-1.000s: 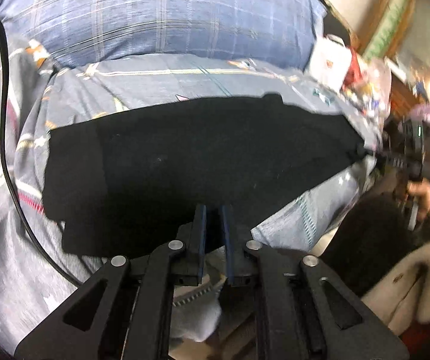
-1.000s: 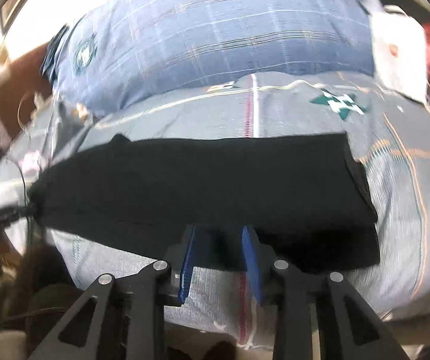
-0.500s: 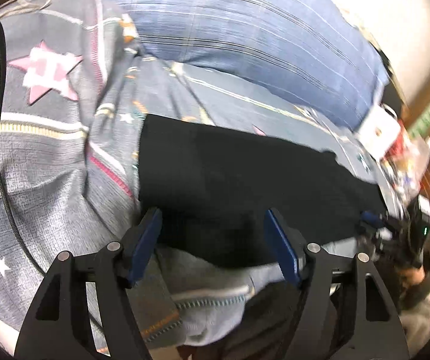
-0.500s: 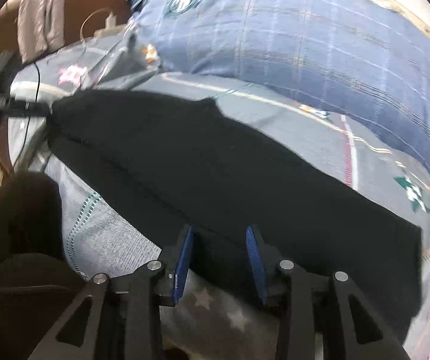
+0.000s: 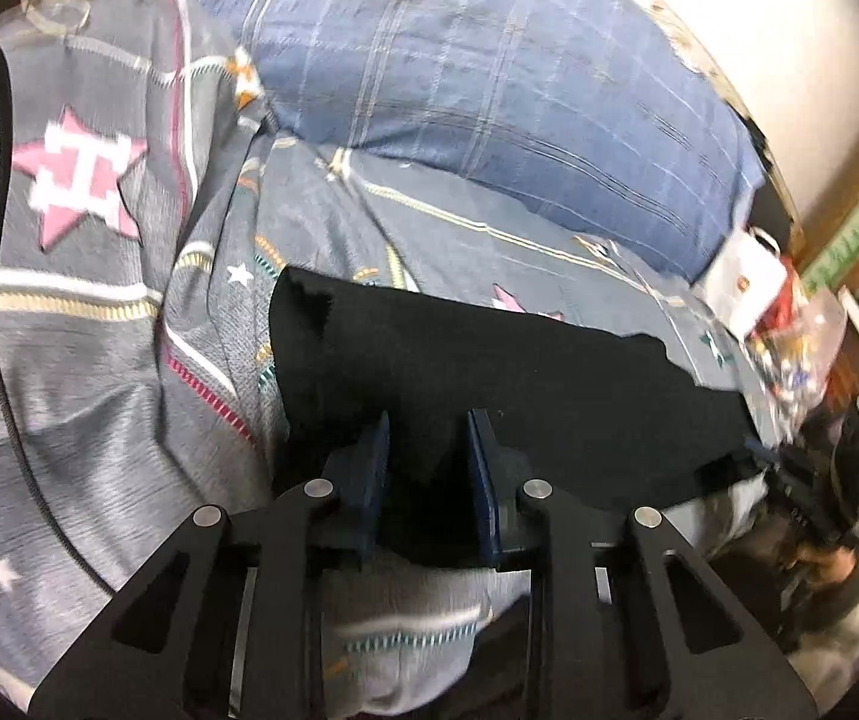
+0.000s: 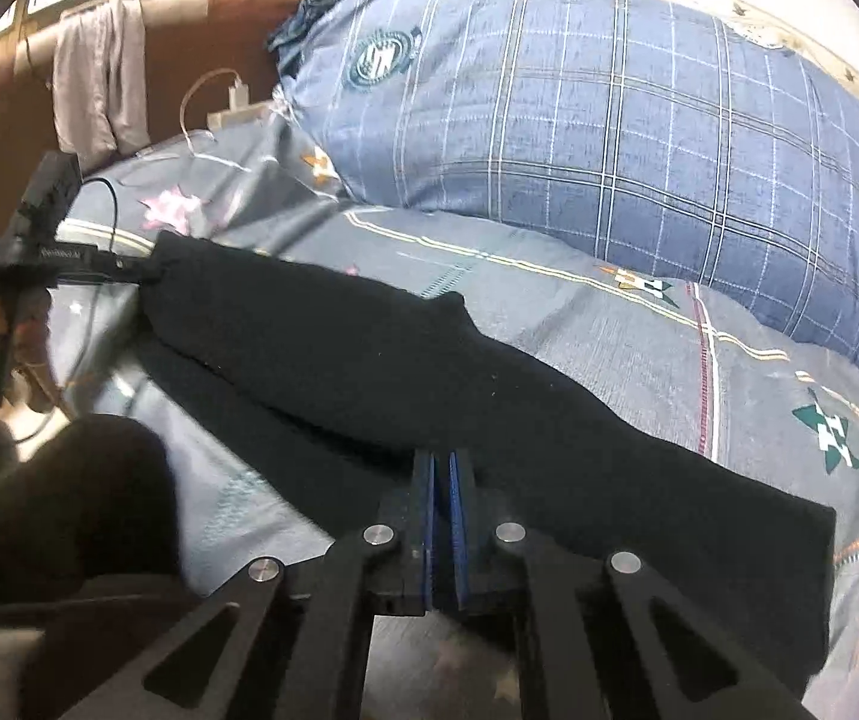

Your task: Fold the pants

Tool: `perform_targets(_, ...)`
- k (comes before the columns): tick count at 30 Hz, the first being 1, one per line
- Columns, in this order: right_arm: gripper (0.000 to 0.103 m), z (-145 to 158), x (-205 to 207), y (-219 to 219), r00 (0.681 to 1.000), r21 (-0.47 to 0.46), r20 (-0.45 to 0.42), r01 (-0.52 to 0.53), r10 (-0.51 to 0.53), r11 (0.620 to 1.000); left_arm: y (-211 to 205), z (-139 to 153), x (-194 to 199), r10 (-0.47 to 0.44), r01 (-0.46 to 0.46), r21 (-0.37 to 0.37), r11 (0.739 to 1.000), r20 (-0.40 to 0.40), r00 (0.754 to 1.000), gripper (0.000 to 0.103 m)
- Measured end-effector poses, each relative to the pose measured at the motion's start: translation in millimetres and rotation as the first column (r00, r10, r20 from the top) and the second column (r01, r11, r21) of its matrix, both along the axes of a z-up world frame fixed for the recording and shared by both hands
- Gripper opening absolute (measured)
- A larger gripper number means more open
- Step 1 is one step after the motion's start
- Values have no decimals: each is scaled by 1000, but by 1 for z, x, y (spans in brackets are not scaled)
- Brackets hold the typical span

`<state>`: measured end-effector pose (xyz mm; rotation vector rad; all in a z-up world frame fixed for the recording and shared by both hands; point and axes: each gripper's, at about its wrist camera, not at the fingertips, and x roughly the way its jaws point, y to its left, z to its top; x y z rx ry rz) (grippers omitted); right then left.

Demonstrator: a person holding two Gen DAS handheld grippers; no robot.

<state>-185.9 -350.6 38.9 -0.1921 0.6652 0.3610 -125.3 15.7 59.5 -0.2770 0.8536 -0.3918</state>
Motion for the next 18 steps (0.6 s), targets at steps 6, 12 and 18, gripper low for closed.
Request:
perform_targets(6, 4, -20, -14, 6, 997, 6, -73, -31, 32, 999, -1, -15, -11, -3, 4, 43, 999, -14, 1000, 25)
perform_targets(12, 20, -38, -4, -13, 986, 89, -163, 56, -41, 995, 4, -11, -14, 20, -19, 57, 998, -18, 1000, 25)
perform_targets(18, 34, -16, -39, -78, 962, 144, -105, 266, -253, 953, -2, 29, -29, 25, -32, 67, 997, 103, 994, 57)
